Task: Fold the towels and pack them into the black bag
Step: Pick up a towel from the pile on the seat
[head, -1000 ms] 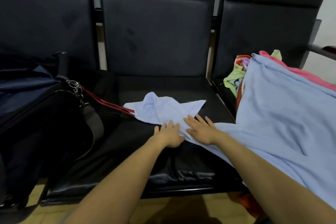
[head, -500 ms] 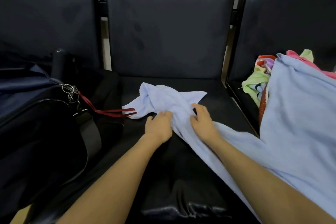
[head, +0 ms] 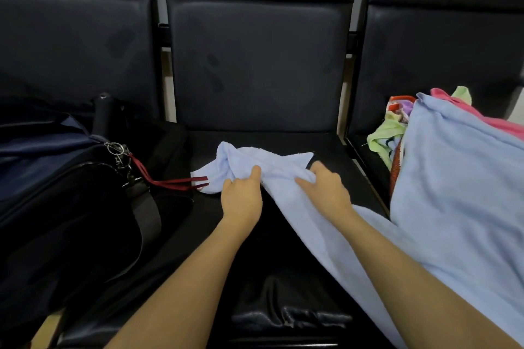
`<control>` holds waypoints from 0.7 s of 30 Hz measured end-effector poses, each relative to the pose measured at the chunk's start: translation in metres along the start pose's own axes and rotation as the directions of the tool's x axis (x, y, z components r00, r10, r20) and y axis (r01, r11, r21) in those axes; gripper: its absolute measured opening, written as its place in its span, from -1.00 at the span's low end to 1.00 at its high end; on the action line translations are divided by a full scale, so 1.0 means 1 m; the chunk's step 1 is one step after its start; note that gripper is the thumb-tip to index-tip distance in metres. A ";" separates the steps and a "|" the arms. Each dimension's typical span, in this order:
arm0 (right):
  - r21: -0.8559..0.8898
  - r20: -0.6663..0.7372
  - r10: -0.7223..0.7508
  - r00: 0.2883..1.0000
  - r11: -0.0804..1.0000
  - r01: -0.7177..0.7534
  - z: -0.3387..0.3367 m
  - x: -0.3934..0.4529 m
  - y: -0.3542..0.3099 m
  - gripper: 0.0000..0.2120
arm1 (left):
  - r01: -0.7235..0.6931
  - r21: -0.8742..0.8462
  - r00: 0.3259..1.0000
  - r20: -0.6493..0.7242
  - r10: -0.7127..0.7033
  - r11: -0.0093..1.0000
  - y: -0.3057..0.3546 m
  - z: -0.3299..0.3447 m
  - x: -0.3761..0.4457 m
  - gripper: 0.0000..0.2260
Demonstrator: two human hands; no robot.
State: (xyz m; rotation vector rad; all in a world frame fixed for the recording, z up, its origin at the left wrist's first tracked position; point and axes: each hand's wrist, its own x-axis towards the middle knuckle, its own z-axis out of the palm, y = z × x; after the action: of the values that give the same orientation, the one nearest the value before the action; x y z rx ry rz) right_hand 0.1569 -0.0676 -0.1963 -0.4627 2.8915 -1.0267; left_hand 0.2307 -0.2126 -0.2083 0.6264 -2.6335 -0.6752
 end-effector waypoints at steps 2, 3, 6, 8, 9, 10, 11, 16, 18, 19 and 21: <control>-0.036 -0.112 -0.062 0.992 0.998 0.059 -0.012 -0.003 -0.004 -0.83 | 0.025 -0.147 0.997 -0.063 -0.034 0.989 0.008 -0.013 0.001 -0.82; -0.070 -0.175 -0.104 0.979 0.993 0.093 -0.017 -0.005 -0.006 -0.85 | 0.032 -0.181 0.990 -0.126 -0.056 0.983 0.009 -0.017 0.003 -0.84; -0.089 -0.268 -0.123 0.955 0.991 0.103 -0.024 -0.006 -0.008 -0.90 | 0.075 -0.290 0.982 -0.143 -0.121 0.954 0.012 -0.033 0.006 -0.89; 0.007 -0.218 -0.074 0.973 0.997 0.077 -0.026 -0.006 -0.009 -0.85 | 0.067 -0.471 0.970 -0.175 -0.167 0.880 0.014 -0.043 0.003 -0.88; 0.115 -0.177 -0.053 0.983 0.991 0.075 -0.028 -0.007 -0.010 -0.81 | 0.071 -0.529 0.968 -0.169 -0.187 0.846 0.015 -0.045 0.003 -0.86; 0.239 -0.146 -0.047 0.988 0.968 0.081 -0.029 -0.009 -0.012 -0.77 | 0.090 -0.602 0.963 -0.151 -0.224 0.793 0.018 -0.047 0.001 -0.85; 0.341 -0.126 -0.053 0.991 0.935 0.094 -0.030 -0.011 -0.016 -0.74 | 0.108 -0.655 0.959 -0.130 -0.251 0.748 0.020 -0.047 -0.001 -0.85; 0.557 0.005 -0.084 0.996 0.828 0.066 -0.034 -0.015 -0.030 -0.67 | 0.109 -0.788 0.951 -0.094 -0.294 0.606 0.021 -0.043 -0.001 -0.91; 0.380 -0.068 -0.139 0.988 0.912 0.154 -0.031 -0.015 -0.032 -0.67 | 0.023 -0.657 0.967 -0.178 -0.184 0.754 0.020 -0.042 0.000 -0.84; 0.270 -0.103 -0.174 0.979 0.943 0.196 -0.030 -0.015 -0.032 -0.69 | -0.038 -0.557 0.971 -0.218 -0.101 0.830 0.019 -0.040 0.001 -0.81; 0.110 -0.148 -0.200 0.969 0.970 0.217 -0.029 -0.015 -0.033 -0.78 | -0.146 -0.389 0.970 -0.236 0.055 0.910 0.019 -0.039 0.001 -0.77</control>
State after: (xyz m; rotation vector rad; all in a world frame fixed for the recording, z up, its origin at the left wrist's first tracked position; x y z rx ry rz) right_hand 0.1765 -0.0698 -0.1538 -0.7297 2.9190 -1.3099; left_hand 0.2408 -0.2122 -0.1656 0.4099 -2.2102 -1.0179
